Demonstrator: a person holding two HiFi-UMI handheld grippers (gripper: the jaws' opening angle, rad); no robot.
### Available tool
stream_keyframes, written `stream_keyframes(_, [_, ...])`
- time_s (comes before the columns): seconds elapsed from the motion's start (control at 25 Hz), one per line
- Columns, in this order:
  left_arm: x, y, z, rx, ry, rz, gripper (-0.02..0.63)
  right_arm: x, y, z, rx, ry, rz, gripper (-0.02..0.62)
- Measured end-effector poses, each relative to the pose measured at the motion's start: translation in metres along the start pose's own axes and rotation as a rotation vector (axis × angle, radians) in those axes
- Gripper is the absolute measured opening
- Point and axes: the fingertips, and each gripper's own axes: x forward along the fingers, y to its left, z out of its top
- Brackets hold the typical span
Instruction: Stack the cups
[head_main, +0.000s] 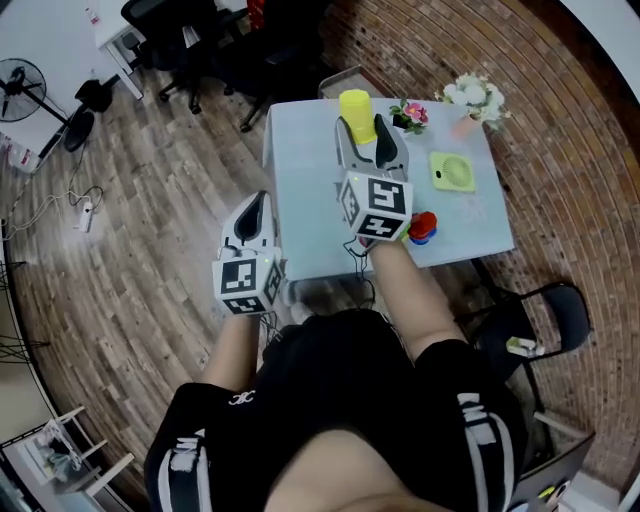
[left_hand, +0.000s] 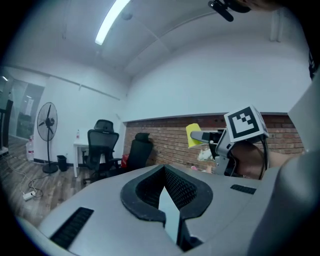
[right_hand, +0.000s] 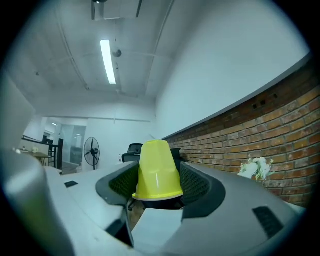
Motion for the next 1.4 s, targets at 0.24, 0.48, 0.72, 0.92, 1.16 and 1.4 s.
stream_keyframes(0.24, [0.008,-0.063,0.004,0.04,-0.003,-0.073,0.002,-0.063,-0.048,0.007,-0.005,-0.035,-0.015,0.261])
stream_keyframes(0.48, [0.005,-0.129,-0.002,0.059,0.01,-0.111,0.002,-0.12,-0.095,-0.012,-0.007,-0.006,-0.018,0.261])
stream_keyframes(0.72, [-0.001,-0.177,-0.011,0.081,0.029,-0.118,0.002,-0.158,-0.122,-0.048,-0.001,0.057,0.004,0.261])
stream_keyframes(0.92, [-0.01,-0.198,-0.019,0.098,0.049,-0.098,0.002,-0.175,-0.138,-0.083,0.015,0.114,0.01,0.261])
stream_keyframes(1.16, [-0.018,-0.209,-0.025,0.114,0.071,-0.063,0.002,-0.181,-0.148,-0.117,0.036,0.164,0.039,0.261])
stream_keyframes(1.4, [-0.027,-0.217,-0.032,0.119,0.087,-0.036,0.002,-0.185,-0.151,-0.138,0.065,0.183,0.07,0.261])
